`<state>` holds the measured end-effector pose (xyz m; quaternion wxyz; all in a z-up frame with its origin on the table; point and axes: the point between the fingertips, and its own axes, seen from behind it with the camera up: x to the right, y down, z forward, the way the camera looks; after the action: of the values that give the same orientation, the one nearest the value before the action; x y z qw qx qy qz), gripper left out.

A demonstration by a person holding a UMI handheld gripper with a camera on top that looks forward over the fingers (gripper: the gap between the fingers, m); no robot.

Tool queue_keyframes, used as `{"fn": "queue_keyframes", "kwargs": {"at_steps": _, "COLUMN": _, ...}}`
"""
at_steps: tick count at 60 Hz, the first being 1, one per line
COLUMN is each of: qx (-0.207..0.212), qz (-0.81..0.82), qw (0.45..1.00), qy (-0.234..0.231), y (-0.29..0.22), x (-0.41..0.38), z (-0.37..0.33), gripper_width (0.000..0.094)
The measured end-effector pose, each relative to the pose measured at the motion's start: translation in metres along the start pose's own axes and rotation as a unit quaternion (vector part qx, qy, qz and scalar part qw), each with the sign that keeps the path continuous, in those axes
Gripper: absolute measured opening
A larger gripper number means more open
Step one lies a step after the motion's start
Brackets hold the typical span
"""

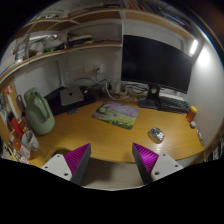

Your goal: Arrange mouse

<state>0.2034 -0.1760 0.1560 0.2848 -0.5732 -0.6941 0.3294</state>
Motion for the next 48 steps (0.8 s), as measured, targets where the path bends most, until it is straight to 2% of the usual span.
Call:
{"fn": "queue_keyframes", "kwargs": {"at_steps": 25, "qx": -0.003, "qz": 0.032, "qw": 0.996, "qy": 0.089, "y": 0.038, "x": 0.157, "z": 0.0, "gripper_width": 0.0859}}
{"fn": "queue_keyframes", "kwargs": {"at_steps": 37, "qx": 0.006, "qz": 0.054, "qw": 0.993, "qy": 0.109, "y": 0.052, "x": 0.221, "z": 0.016, "gripper_width": 0.0861}}
{"fn": "queue_keyframes", "kwargs": {"at_steps": 48, "qx": 0.026, "qz": 0.053, "qw": 0.993, "qy": 0.101, "y": 0.051, "x": 0.24, "z": 0.053, "gripper_width": 0.0862}}
